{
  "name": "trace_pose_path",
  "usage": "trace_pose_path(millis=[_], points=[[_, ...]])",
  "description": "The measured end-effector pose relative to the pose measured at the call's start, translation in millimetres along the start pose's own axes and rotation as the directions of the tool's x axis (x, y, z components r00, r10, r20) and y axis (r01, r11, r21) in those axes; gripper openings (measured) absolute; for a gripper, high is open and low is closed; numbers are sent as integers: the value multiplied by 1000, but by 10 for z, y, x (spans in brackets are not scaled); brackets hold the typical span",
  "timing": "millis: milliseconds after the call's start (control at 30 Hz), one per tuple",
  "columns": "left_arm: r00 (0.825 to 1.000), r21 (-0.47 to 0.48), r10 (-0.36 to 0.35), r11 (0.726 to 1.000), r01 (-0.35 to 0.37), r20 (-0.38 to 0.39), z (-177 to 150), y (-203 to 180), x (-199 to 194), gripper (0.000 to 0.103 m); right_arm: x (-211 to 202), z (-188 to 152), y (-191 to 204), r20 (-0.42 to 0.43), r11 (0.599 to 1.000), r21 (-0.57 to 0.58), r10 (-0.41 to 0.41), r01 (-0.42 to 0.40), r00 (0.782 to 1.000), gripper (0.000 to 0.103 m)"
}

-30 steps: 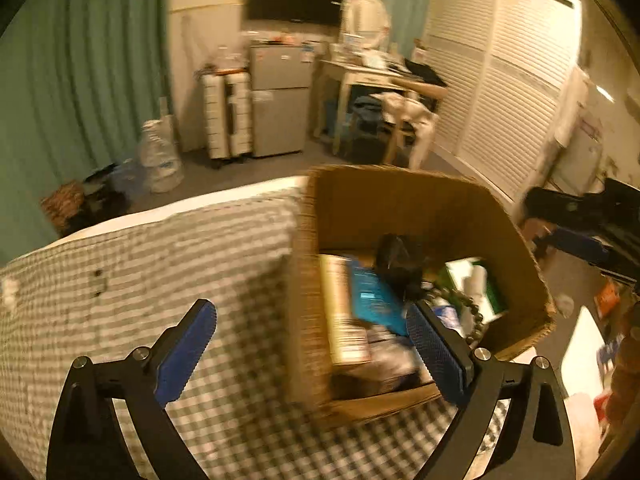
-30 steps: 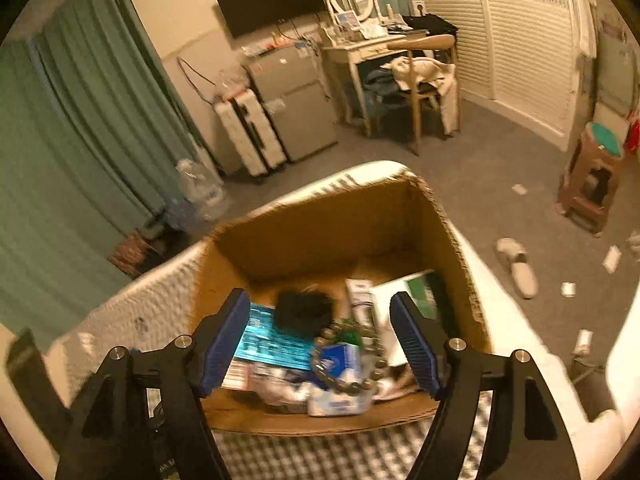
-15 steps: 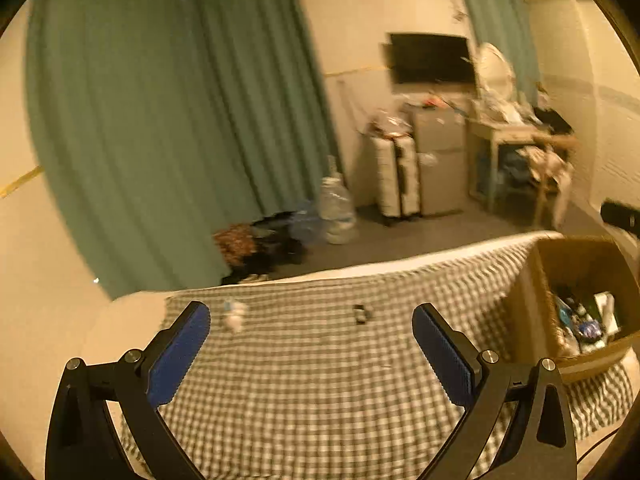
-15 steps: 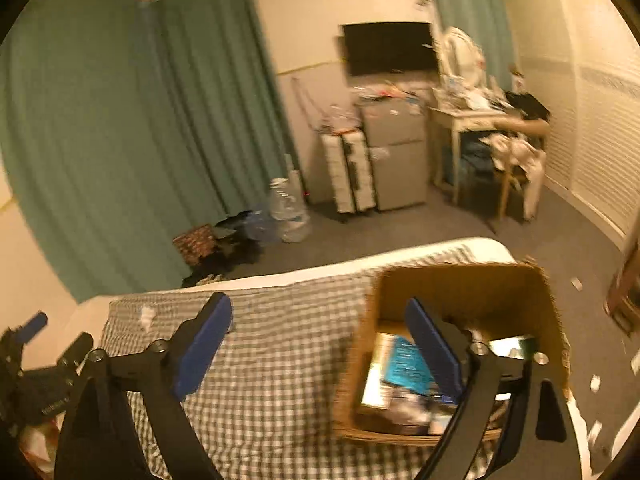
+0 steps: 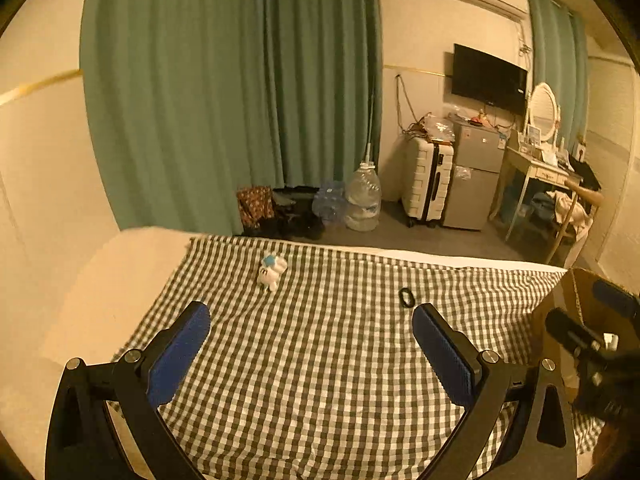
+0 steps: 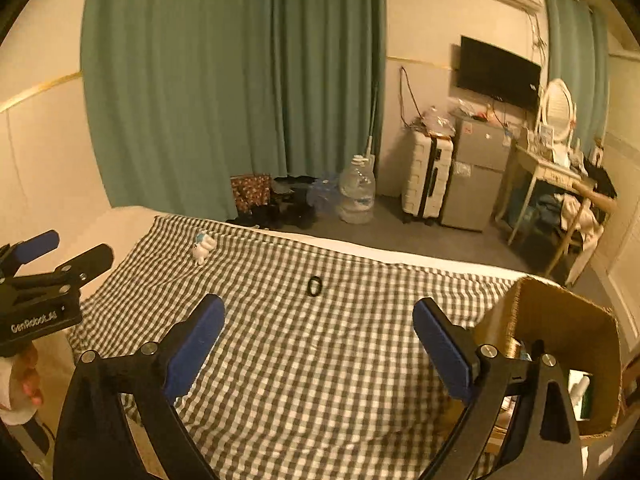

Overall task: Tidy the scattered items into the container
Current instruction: 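Move both open tools back over the figurine and black hair tie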

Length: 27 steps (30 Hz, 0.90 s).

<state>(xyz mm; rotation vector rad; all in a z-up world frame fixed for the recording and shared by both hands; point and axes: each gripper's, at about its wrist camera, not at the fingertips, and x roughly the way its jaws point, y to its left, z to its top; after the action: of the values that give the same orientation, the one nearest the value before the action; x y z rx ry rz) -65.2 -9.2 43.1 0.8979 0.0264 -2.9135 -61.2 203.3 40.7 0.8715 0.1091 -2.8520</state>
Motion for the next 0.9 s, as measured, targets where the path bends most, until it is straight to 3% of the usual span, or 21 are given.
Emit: trace_pose_path(millis=[133, 400, 600, 733, 900], points=[[999, -34, 10, 999, -12, -41, -84, 190, 249, 103, 215, -107, 218, 10, 998, -40, -41, 41, 999, 96], [997, -82, -28, 996, 22, -74, -264, 533, 871, 103, 717, -211, 278, -14, 999, 17, -35, 35, 999, 96], [988, -86, -77, 994, 66, -137, -546, 783, 1597, 103, 1392, -260, 350, -54, 999, 10, -45, 46, 998, 96], [984, -105, -62, 994, 45, -164, -636, 960, 2116, 103, 1843, -358, 356, -81, 997, 32, -64, 66, 995, 96], [990, -163, -72, 985, 52, -120, -554, 1045, 2577, 103, 2466, -468, 211, -107, 994, 25, -102, 105, 989, 95]])
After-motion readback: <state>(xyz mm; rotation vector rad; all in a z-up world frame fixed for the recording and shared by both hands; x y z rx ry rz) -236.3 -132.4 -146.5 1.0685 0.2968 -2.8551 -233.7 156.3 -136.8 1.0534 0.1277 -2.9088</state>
